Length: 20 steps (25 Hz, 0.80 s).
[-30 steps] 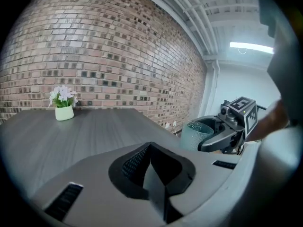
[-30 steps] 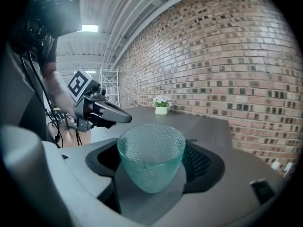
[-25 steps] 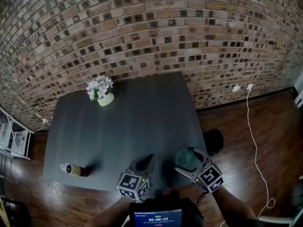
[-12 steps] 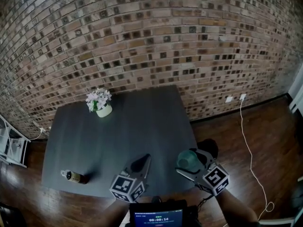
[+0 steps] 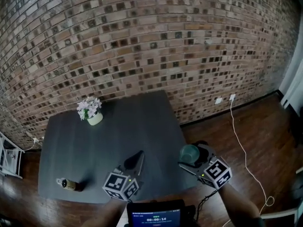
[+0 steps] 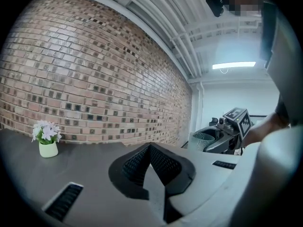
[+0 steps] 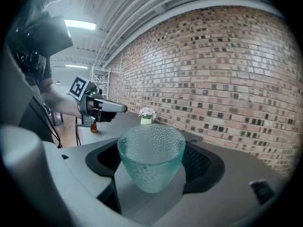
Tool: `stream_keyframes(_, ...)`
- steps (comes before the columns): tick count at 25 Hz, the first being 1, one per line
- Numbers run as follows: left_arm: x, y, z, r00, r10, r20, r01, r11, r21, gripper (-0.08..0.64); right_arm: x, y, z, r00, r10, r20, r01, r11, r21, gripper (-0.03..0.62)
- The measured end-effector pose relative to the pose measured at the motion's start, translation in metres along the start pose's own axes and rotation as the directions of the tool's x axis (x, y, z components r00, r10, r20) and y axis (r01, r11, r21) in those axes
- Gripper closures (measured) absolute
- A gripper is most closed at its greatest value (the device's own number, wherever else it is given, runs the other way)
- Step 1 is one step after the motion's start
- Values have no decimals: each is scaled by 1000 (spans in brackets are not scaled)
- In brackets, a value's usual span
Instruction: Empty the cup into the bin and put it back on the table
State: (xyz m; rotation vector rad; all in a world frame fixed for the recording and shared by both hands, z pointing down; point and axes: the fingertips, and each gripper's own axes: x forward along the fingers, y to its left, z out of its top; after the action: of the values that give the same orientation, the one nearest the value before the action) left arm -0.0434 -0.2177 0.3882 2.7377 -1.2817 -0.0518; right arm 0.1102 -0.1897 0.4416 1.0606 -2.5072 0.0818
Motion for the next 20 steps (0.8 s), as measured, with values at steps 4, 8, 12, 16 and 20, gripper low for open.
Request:
stream_keyframes(4, 13, 0, 10, 999, -43, 29, 43, 999, 1, 559, -16, -26, -2, 997, -69, -24, 69, 997, 17, 202)
stream_keyframes(8, 24, 7, 25, 997, -56, 54, 55, 998, 24, 559, -32, -50, 3, 991, -133, -30, 134, 991, 27, 202)
stream_keyframes(12, 36, 9, 30, 995, -75, 68, 74, 997, 22, 559, -47, -76, 3, 977, -206, -48, 206, 978, 11, 202)
stream_keyframes(16, 52, 8, 30, 992, -105, 66, 103, 994, 21, 559, -58, -100, 4, 962, -266, -61, 267, 964, 12, 202)
stream_keyframes(20, 65, 4, 27, 990, -130, 58, 131, 991, 0, 559, -71, -120, -2, 947, -308, -94, 311, 950, 17, 202)
